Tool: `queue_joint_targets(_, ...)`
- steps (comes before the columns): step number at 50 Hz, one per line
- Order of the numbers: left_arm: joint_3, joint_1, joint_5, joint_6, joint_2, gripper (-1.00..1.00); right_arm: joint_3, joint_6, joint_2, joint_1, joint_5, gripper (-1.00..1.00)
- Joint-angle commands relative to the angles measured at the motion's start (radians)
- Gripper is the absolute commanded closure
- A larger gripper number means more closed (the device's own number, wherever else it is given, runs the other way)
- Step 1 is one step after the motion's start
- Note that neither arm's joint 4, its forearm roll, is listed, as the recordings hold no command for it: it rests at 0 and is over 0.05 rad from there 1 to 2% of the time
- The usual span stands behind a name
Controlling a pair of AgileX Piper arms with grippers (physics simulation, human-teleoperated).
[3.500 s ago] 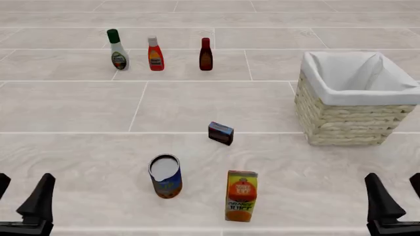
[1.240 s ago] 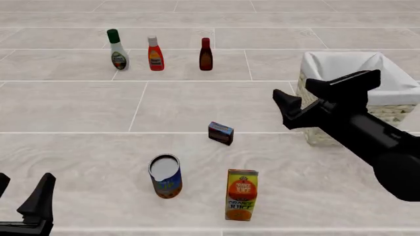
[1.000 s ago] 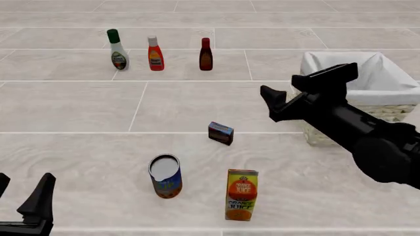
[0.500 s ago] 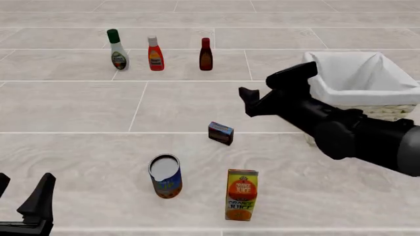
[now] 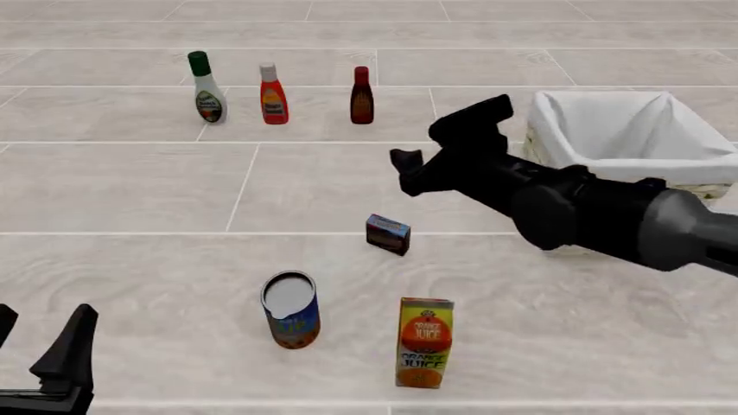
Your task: Pick the chocolate pudding and place it in the basket.
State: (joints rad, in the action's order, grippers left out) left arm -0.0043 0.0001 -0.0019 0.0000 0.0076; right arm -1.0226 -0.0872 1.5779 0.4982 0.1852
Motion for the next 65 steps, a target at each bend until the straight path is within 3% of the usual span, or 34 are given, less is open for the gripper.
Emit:
queue_joint_targets(1, 0.0, 0.0, 0.0, 0.0, 0.0, -1.0, -0.117, -0.01, 0.079, -0.008, -0.092, -1.0)
queue_joint_targets(2, 0.0, 0.0, 0.0, 0.0, 0.0, -1.0, -0.138, 0.011, 0.092, -0.007, -0.114, -1.0)
queue_joint_targets(10, 0.0, 0.0, 0.0, 0.0, 0.0, -1.0, -0.203, -0.014, 0.118, 0.007, -0.176, -1.0)
queue_joint_targets(34, 0.0, 0.0, 0.0, 0.0, 0.0, -1.0, -0.368, -0.001, 0.223, -0.014, -0.324, -1.0)
queue_joint_targets(65, 0.0, 0.0, 0.0, 0.0, 0.0, -1.0, -0.4, 0.033, 0.271, -0.009, -0.368, -1.0)
